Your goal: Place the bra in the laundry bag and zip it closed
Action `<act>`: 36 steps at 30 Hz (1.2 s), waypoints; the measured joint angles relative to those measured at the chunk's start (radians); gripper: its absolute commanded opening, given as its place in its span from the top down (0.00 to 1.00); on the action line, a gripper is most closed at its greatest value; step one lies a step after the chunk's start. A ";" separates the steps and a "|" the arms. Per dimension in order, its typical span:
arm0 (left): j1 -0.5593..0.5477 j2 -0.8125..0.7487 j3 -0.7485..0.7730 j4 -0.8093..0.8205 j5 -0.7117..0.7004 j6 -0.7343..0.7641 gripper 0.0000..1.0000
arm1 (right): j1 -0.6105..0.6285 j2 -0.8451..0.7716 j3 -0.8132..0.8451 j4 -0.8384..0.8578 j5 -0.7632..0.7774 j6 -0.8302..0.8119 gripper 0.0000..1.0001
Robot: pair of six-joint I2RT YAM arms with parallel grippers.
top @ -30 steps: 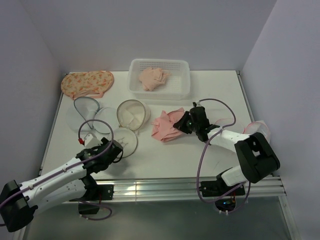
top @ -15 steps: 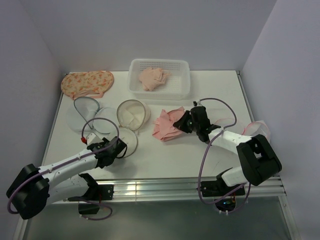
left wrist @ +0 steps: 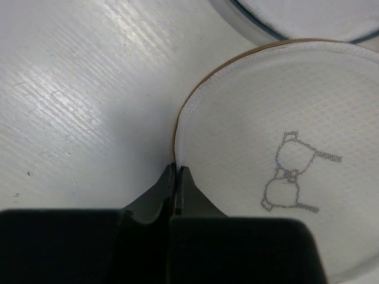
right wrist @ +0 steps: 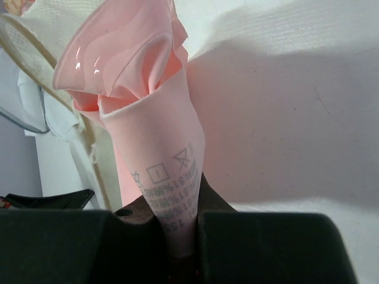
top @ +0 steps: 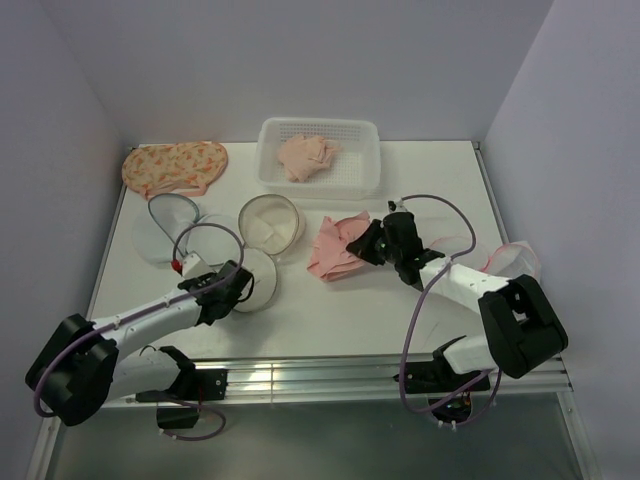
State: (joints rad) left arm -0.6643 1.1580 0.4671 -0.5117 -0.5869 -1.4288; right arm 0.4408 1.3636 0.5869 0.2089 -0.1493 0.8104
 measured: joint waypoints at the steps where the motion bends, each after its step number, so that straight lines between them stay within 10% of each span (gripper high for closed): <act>1: 0.000 0.006 0.007 -0.002 0.005 0.023 1.00 | 0.000 -0.004 0.000 -0.003 -0.001 0.000 1.00; 24: -0.153 -0.143 0.494 -0.177 0.215 0.647 1.00 | 0.000 -0.476 0.265 -0.375 0.082 -0.069 1.00; 36: -0.162 -0.126 0.610 -0.218 0.279 0.763 1.00 | 0.084 -0.326 0.363 -0.257 -0.053 -0.015 1.00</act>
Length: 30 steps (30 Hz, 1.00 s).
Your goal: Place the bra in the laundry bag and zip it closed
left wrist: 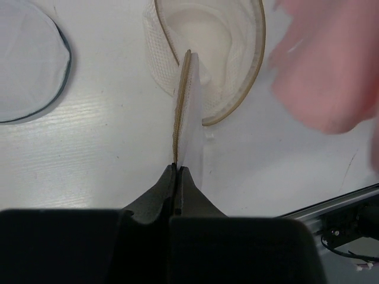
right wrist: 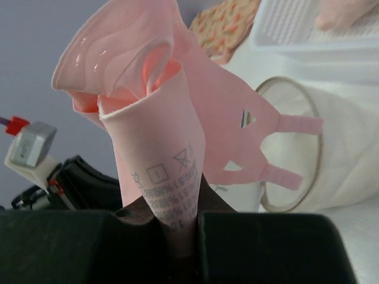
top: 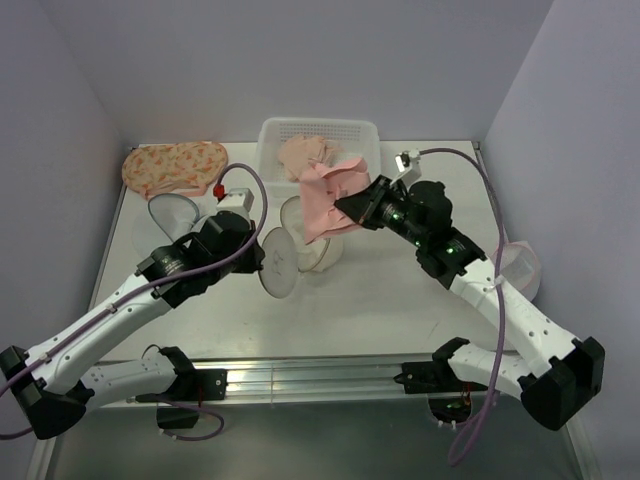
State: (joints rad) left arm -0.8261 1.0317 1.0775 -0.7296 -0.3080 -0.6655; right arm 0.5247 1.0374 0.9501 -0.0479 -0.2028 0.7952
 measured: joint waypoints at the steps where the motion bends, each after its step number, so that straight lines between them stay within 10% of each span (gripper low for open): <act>1: 0.000 0.000 0.008 -0.006 0.000 0.001 1.00 | 0.020 0.016 0.000 0.010 -0.003 0.002 1.00; 17: 0.000 0.000 0.058 -0.080 -0.003 0.019 1.00 | 0.160 0.525 -0.016 0.148 0.153 -0.010 1.00; 30: 0.000 -0.015 0.149 -0.121 0.034 0.019 1.00 | 0.264 0.657 0.232 -0.221 0.667 -0.127 1.00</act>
State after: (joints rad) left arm -0.8261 1.0164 1.2266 -0.8505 -0.2741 -0.6468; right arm 0.7891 1.6943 1.1816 -0.2691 0.4641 0.6682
